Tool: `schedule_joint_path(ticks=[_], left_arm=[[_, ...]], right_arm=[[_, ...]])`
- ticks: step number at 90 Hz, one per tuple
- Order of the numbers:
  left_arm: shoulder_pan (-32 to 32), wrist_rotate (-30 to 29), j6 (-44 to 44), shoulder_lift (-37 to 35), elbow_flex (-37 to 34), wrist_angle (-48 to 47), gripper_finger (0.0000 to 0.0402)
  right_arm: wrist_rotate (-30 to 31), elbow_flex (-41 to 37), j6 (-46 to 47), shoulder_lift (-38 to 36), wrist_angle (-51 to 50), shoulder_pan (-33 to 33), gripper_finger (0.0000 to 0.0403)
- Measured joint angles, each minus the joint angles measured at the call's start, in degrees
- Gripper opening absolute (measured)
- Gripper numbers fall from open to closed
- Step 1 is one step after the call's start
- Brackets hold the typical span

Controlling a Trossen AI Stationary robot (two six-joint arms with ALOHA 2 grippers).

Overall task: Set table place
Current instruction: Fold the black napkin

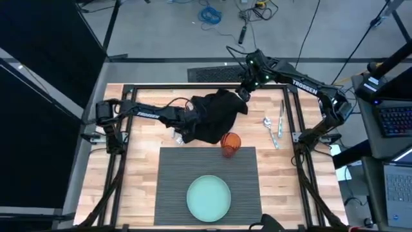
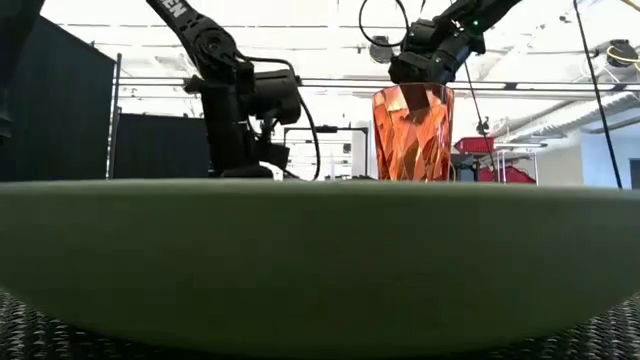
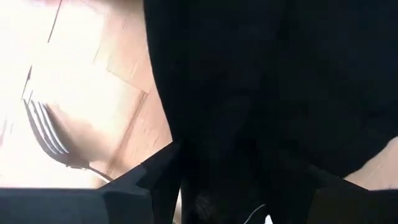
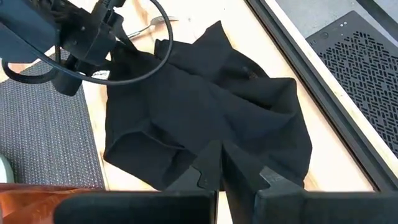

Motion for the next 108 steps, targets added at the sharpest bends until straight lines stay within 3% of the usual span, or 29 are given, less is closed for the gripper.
schedule_joint_path(ticks=[8, 16, 21, 49, 67, 88, 100, 108], left_arm=[[-1.0, -2.4, 1.0, -0.3, 0.3, -0.8, 0.0114], [-1.9, -3.6, 4.4, -1.7, 1.8, -2.0, 0.0035], [-2.4, -3.8, 6.0, -2.3, 3.5, -1.4, 0.0013], [-3.7, -9.3, 10.8, -6.2, 15.3, -6.6, 0.0], [-2.1, -9.8, 6.4, -7.8, 18.4, -15.8, 0.0], [-2.0, -3.8, 3.9, -8.4, 18.1, -30.4, 0.0], [-3.2, 4.1, 9.0, -13.6, 17.2, -23.6, 0.0], [-3.0, 5.6, 7.2, -19.9, 14.9, -18.0, 0.0]], right_arm=[[0.0, 0.0, 0.0, 0.0, 0.1, 0.0, 0.0], [0.1, 0.0, 0.0, 0.0, 0.1, 0.0, 0.0], [0.1, 0.0, 0.0, 0.0, 0.3, 0.0, 0.0], [0.3, 0.0, 0.0, 0.0, 0.6, 0.0, 0.0], [0.3, 0.0, 0.0, 0.0, 0.5, 0.0, 0.0], [0.3, 0.0, -1.8, 0.0, -0.3, 0.0, 0.0], [0.3, 0.0, -3.6, 0.0, -1.1, 0.0, 0.0], [0.3, -0.1, -5.0, 0.0, -2.2, 0.0, 0.0]])
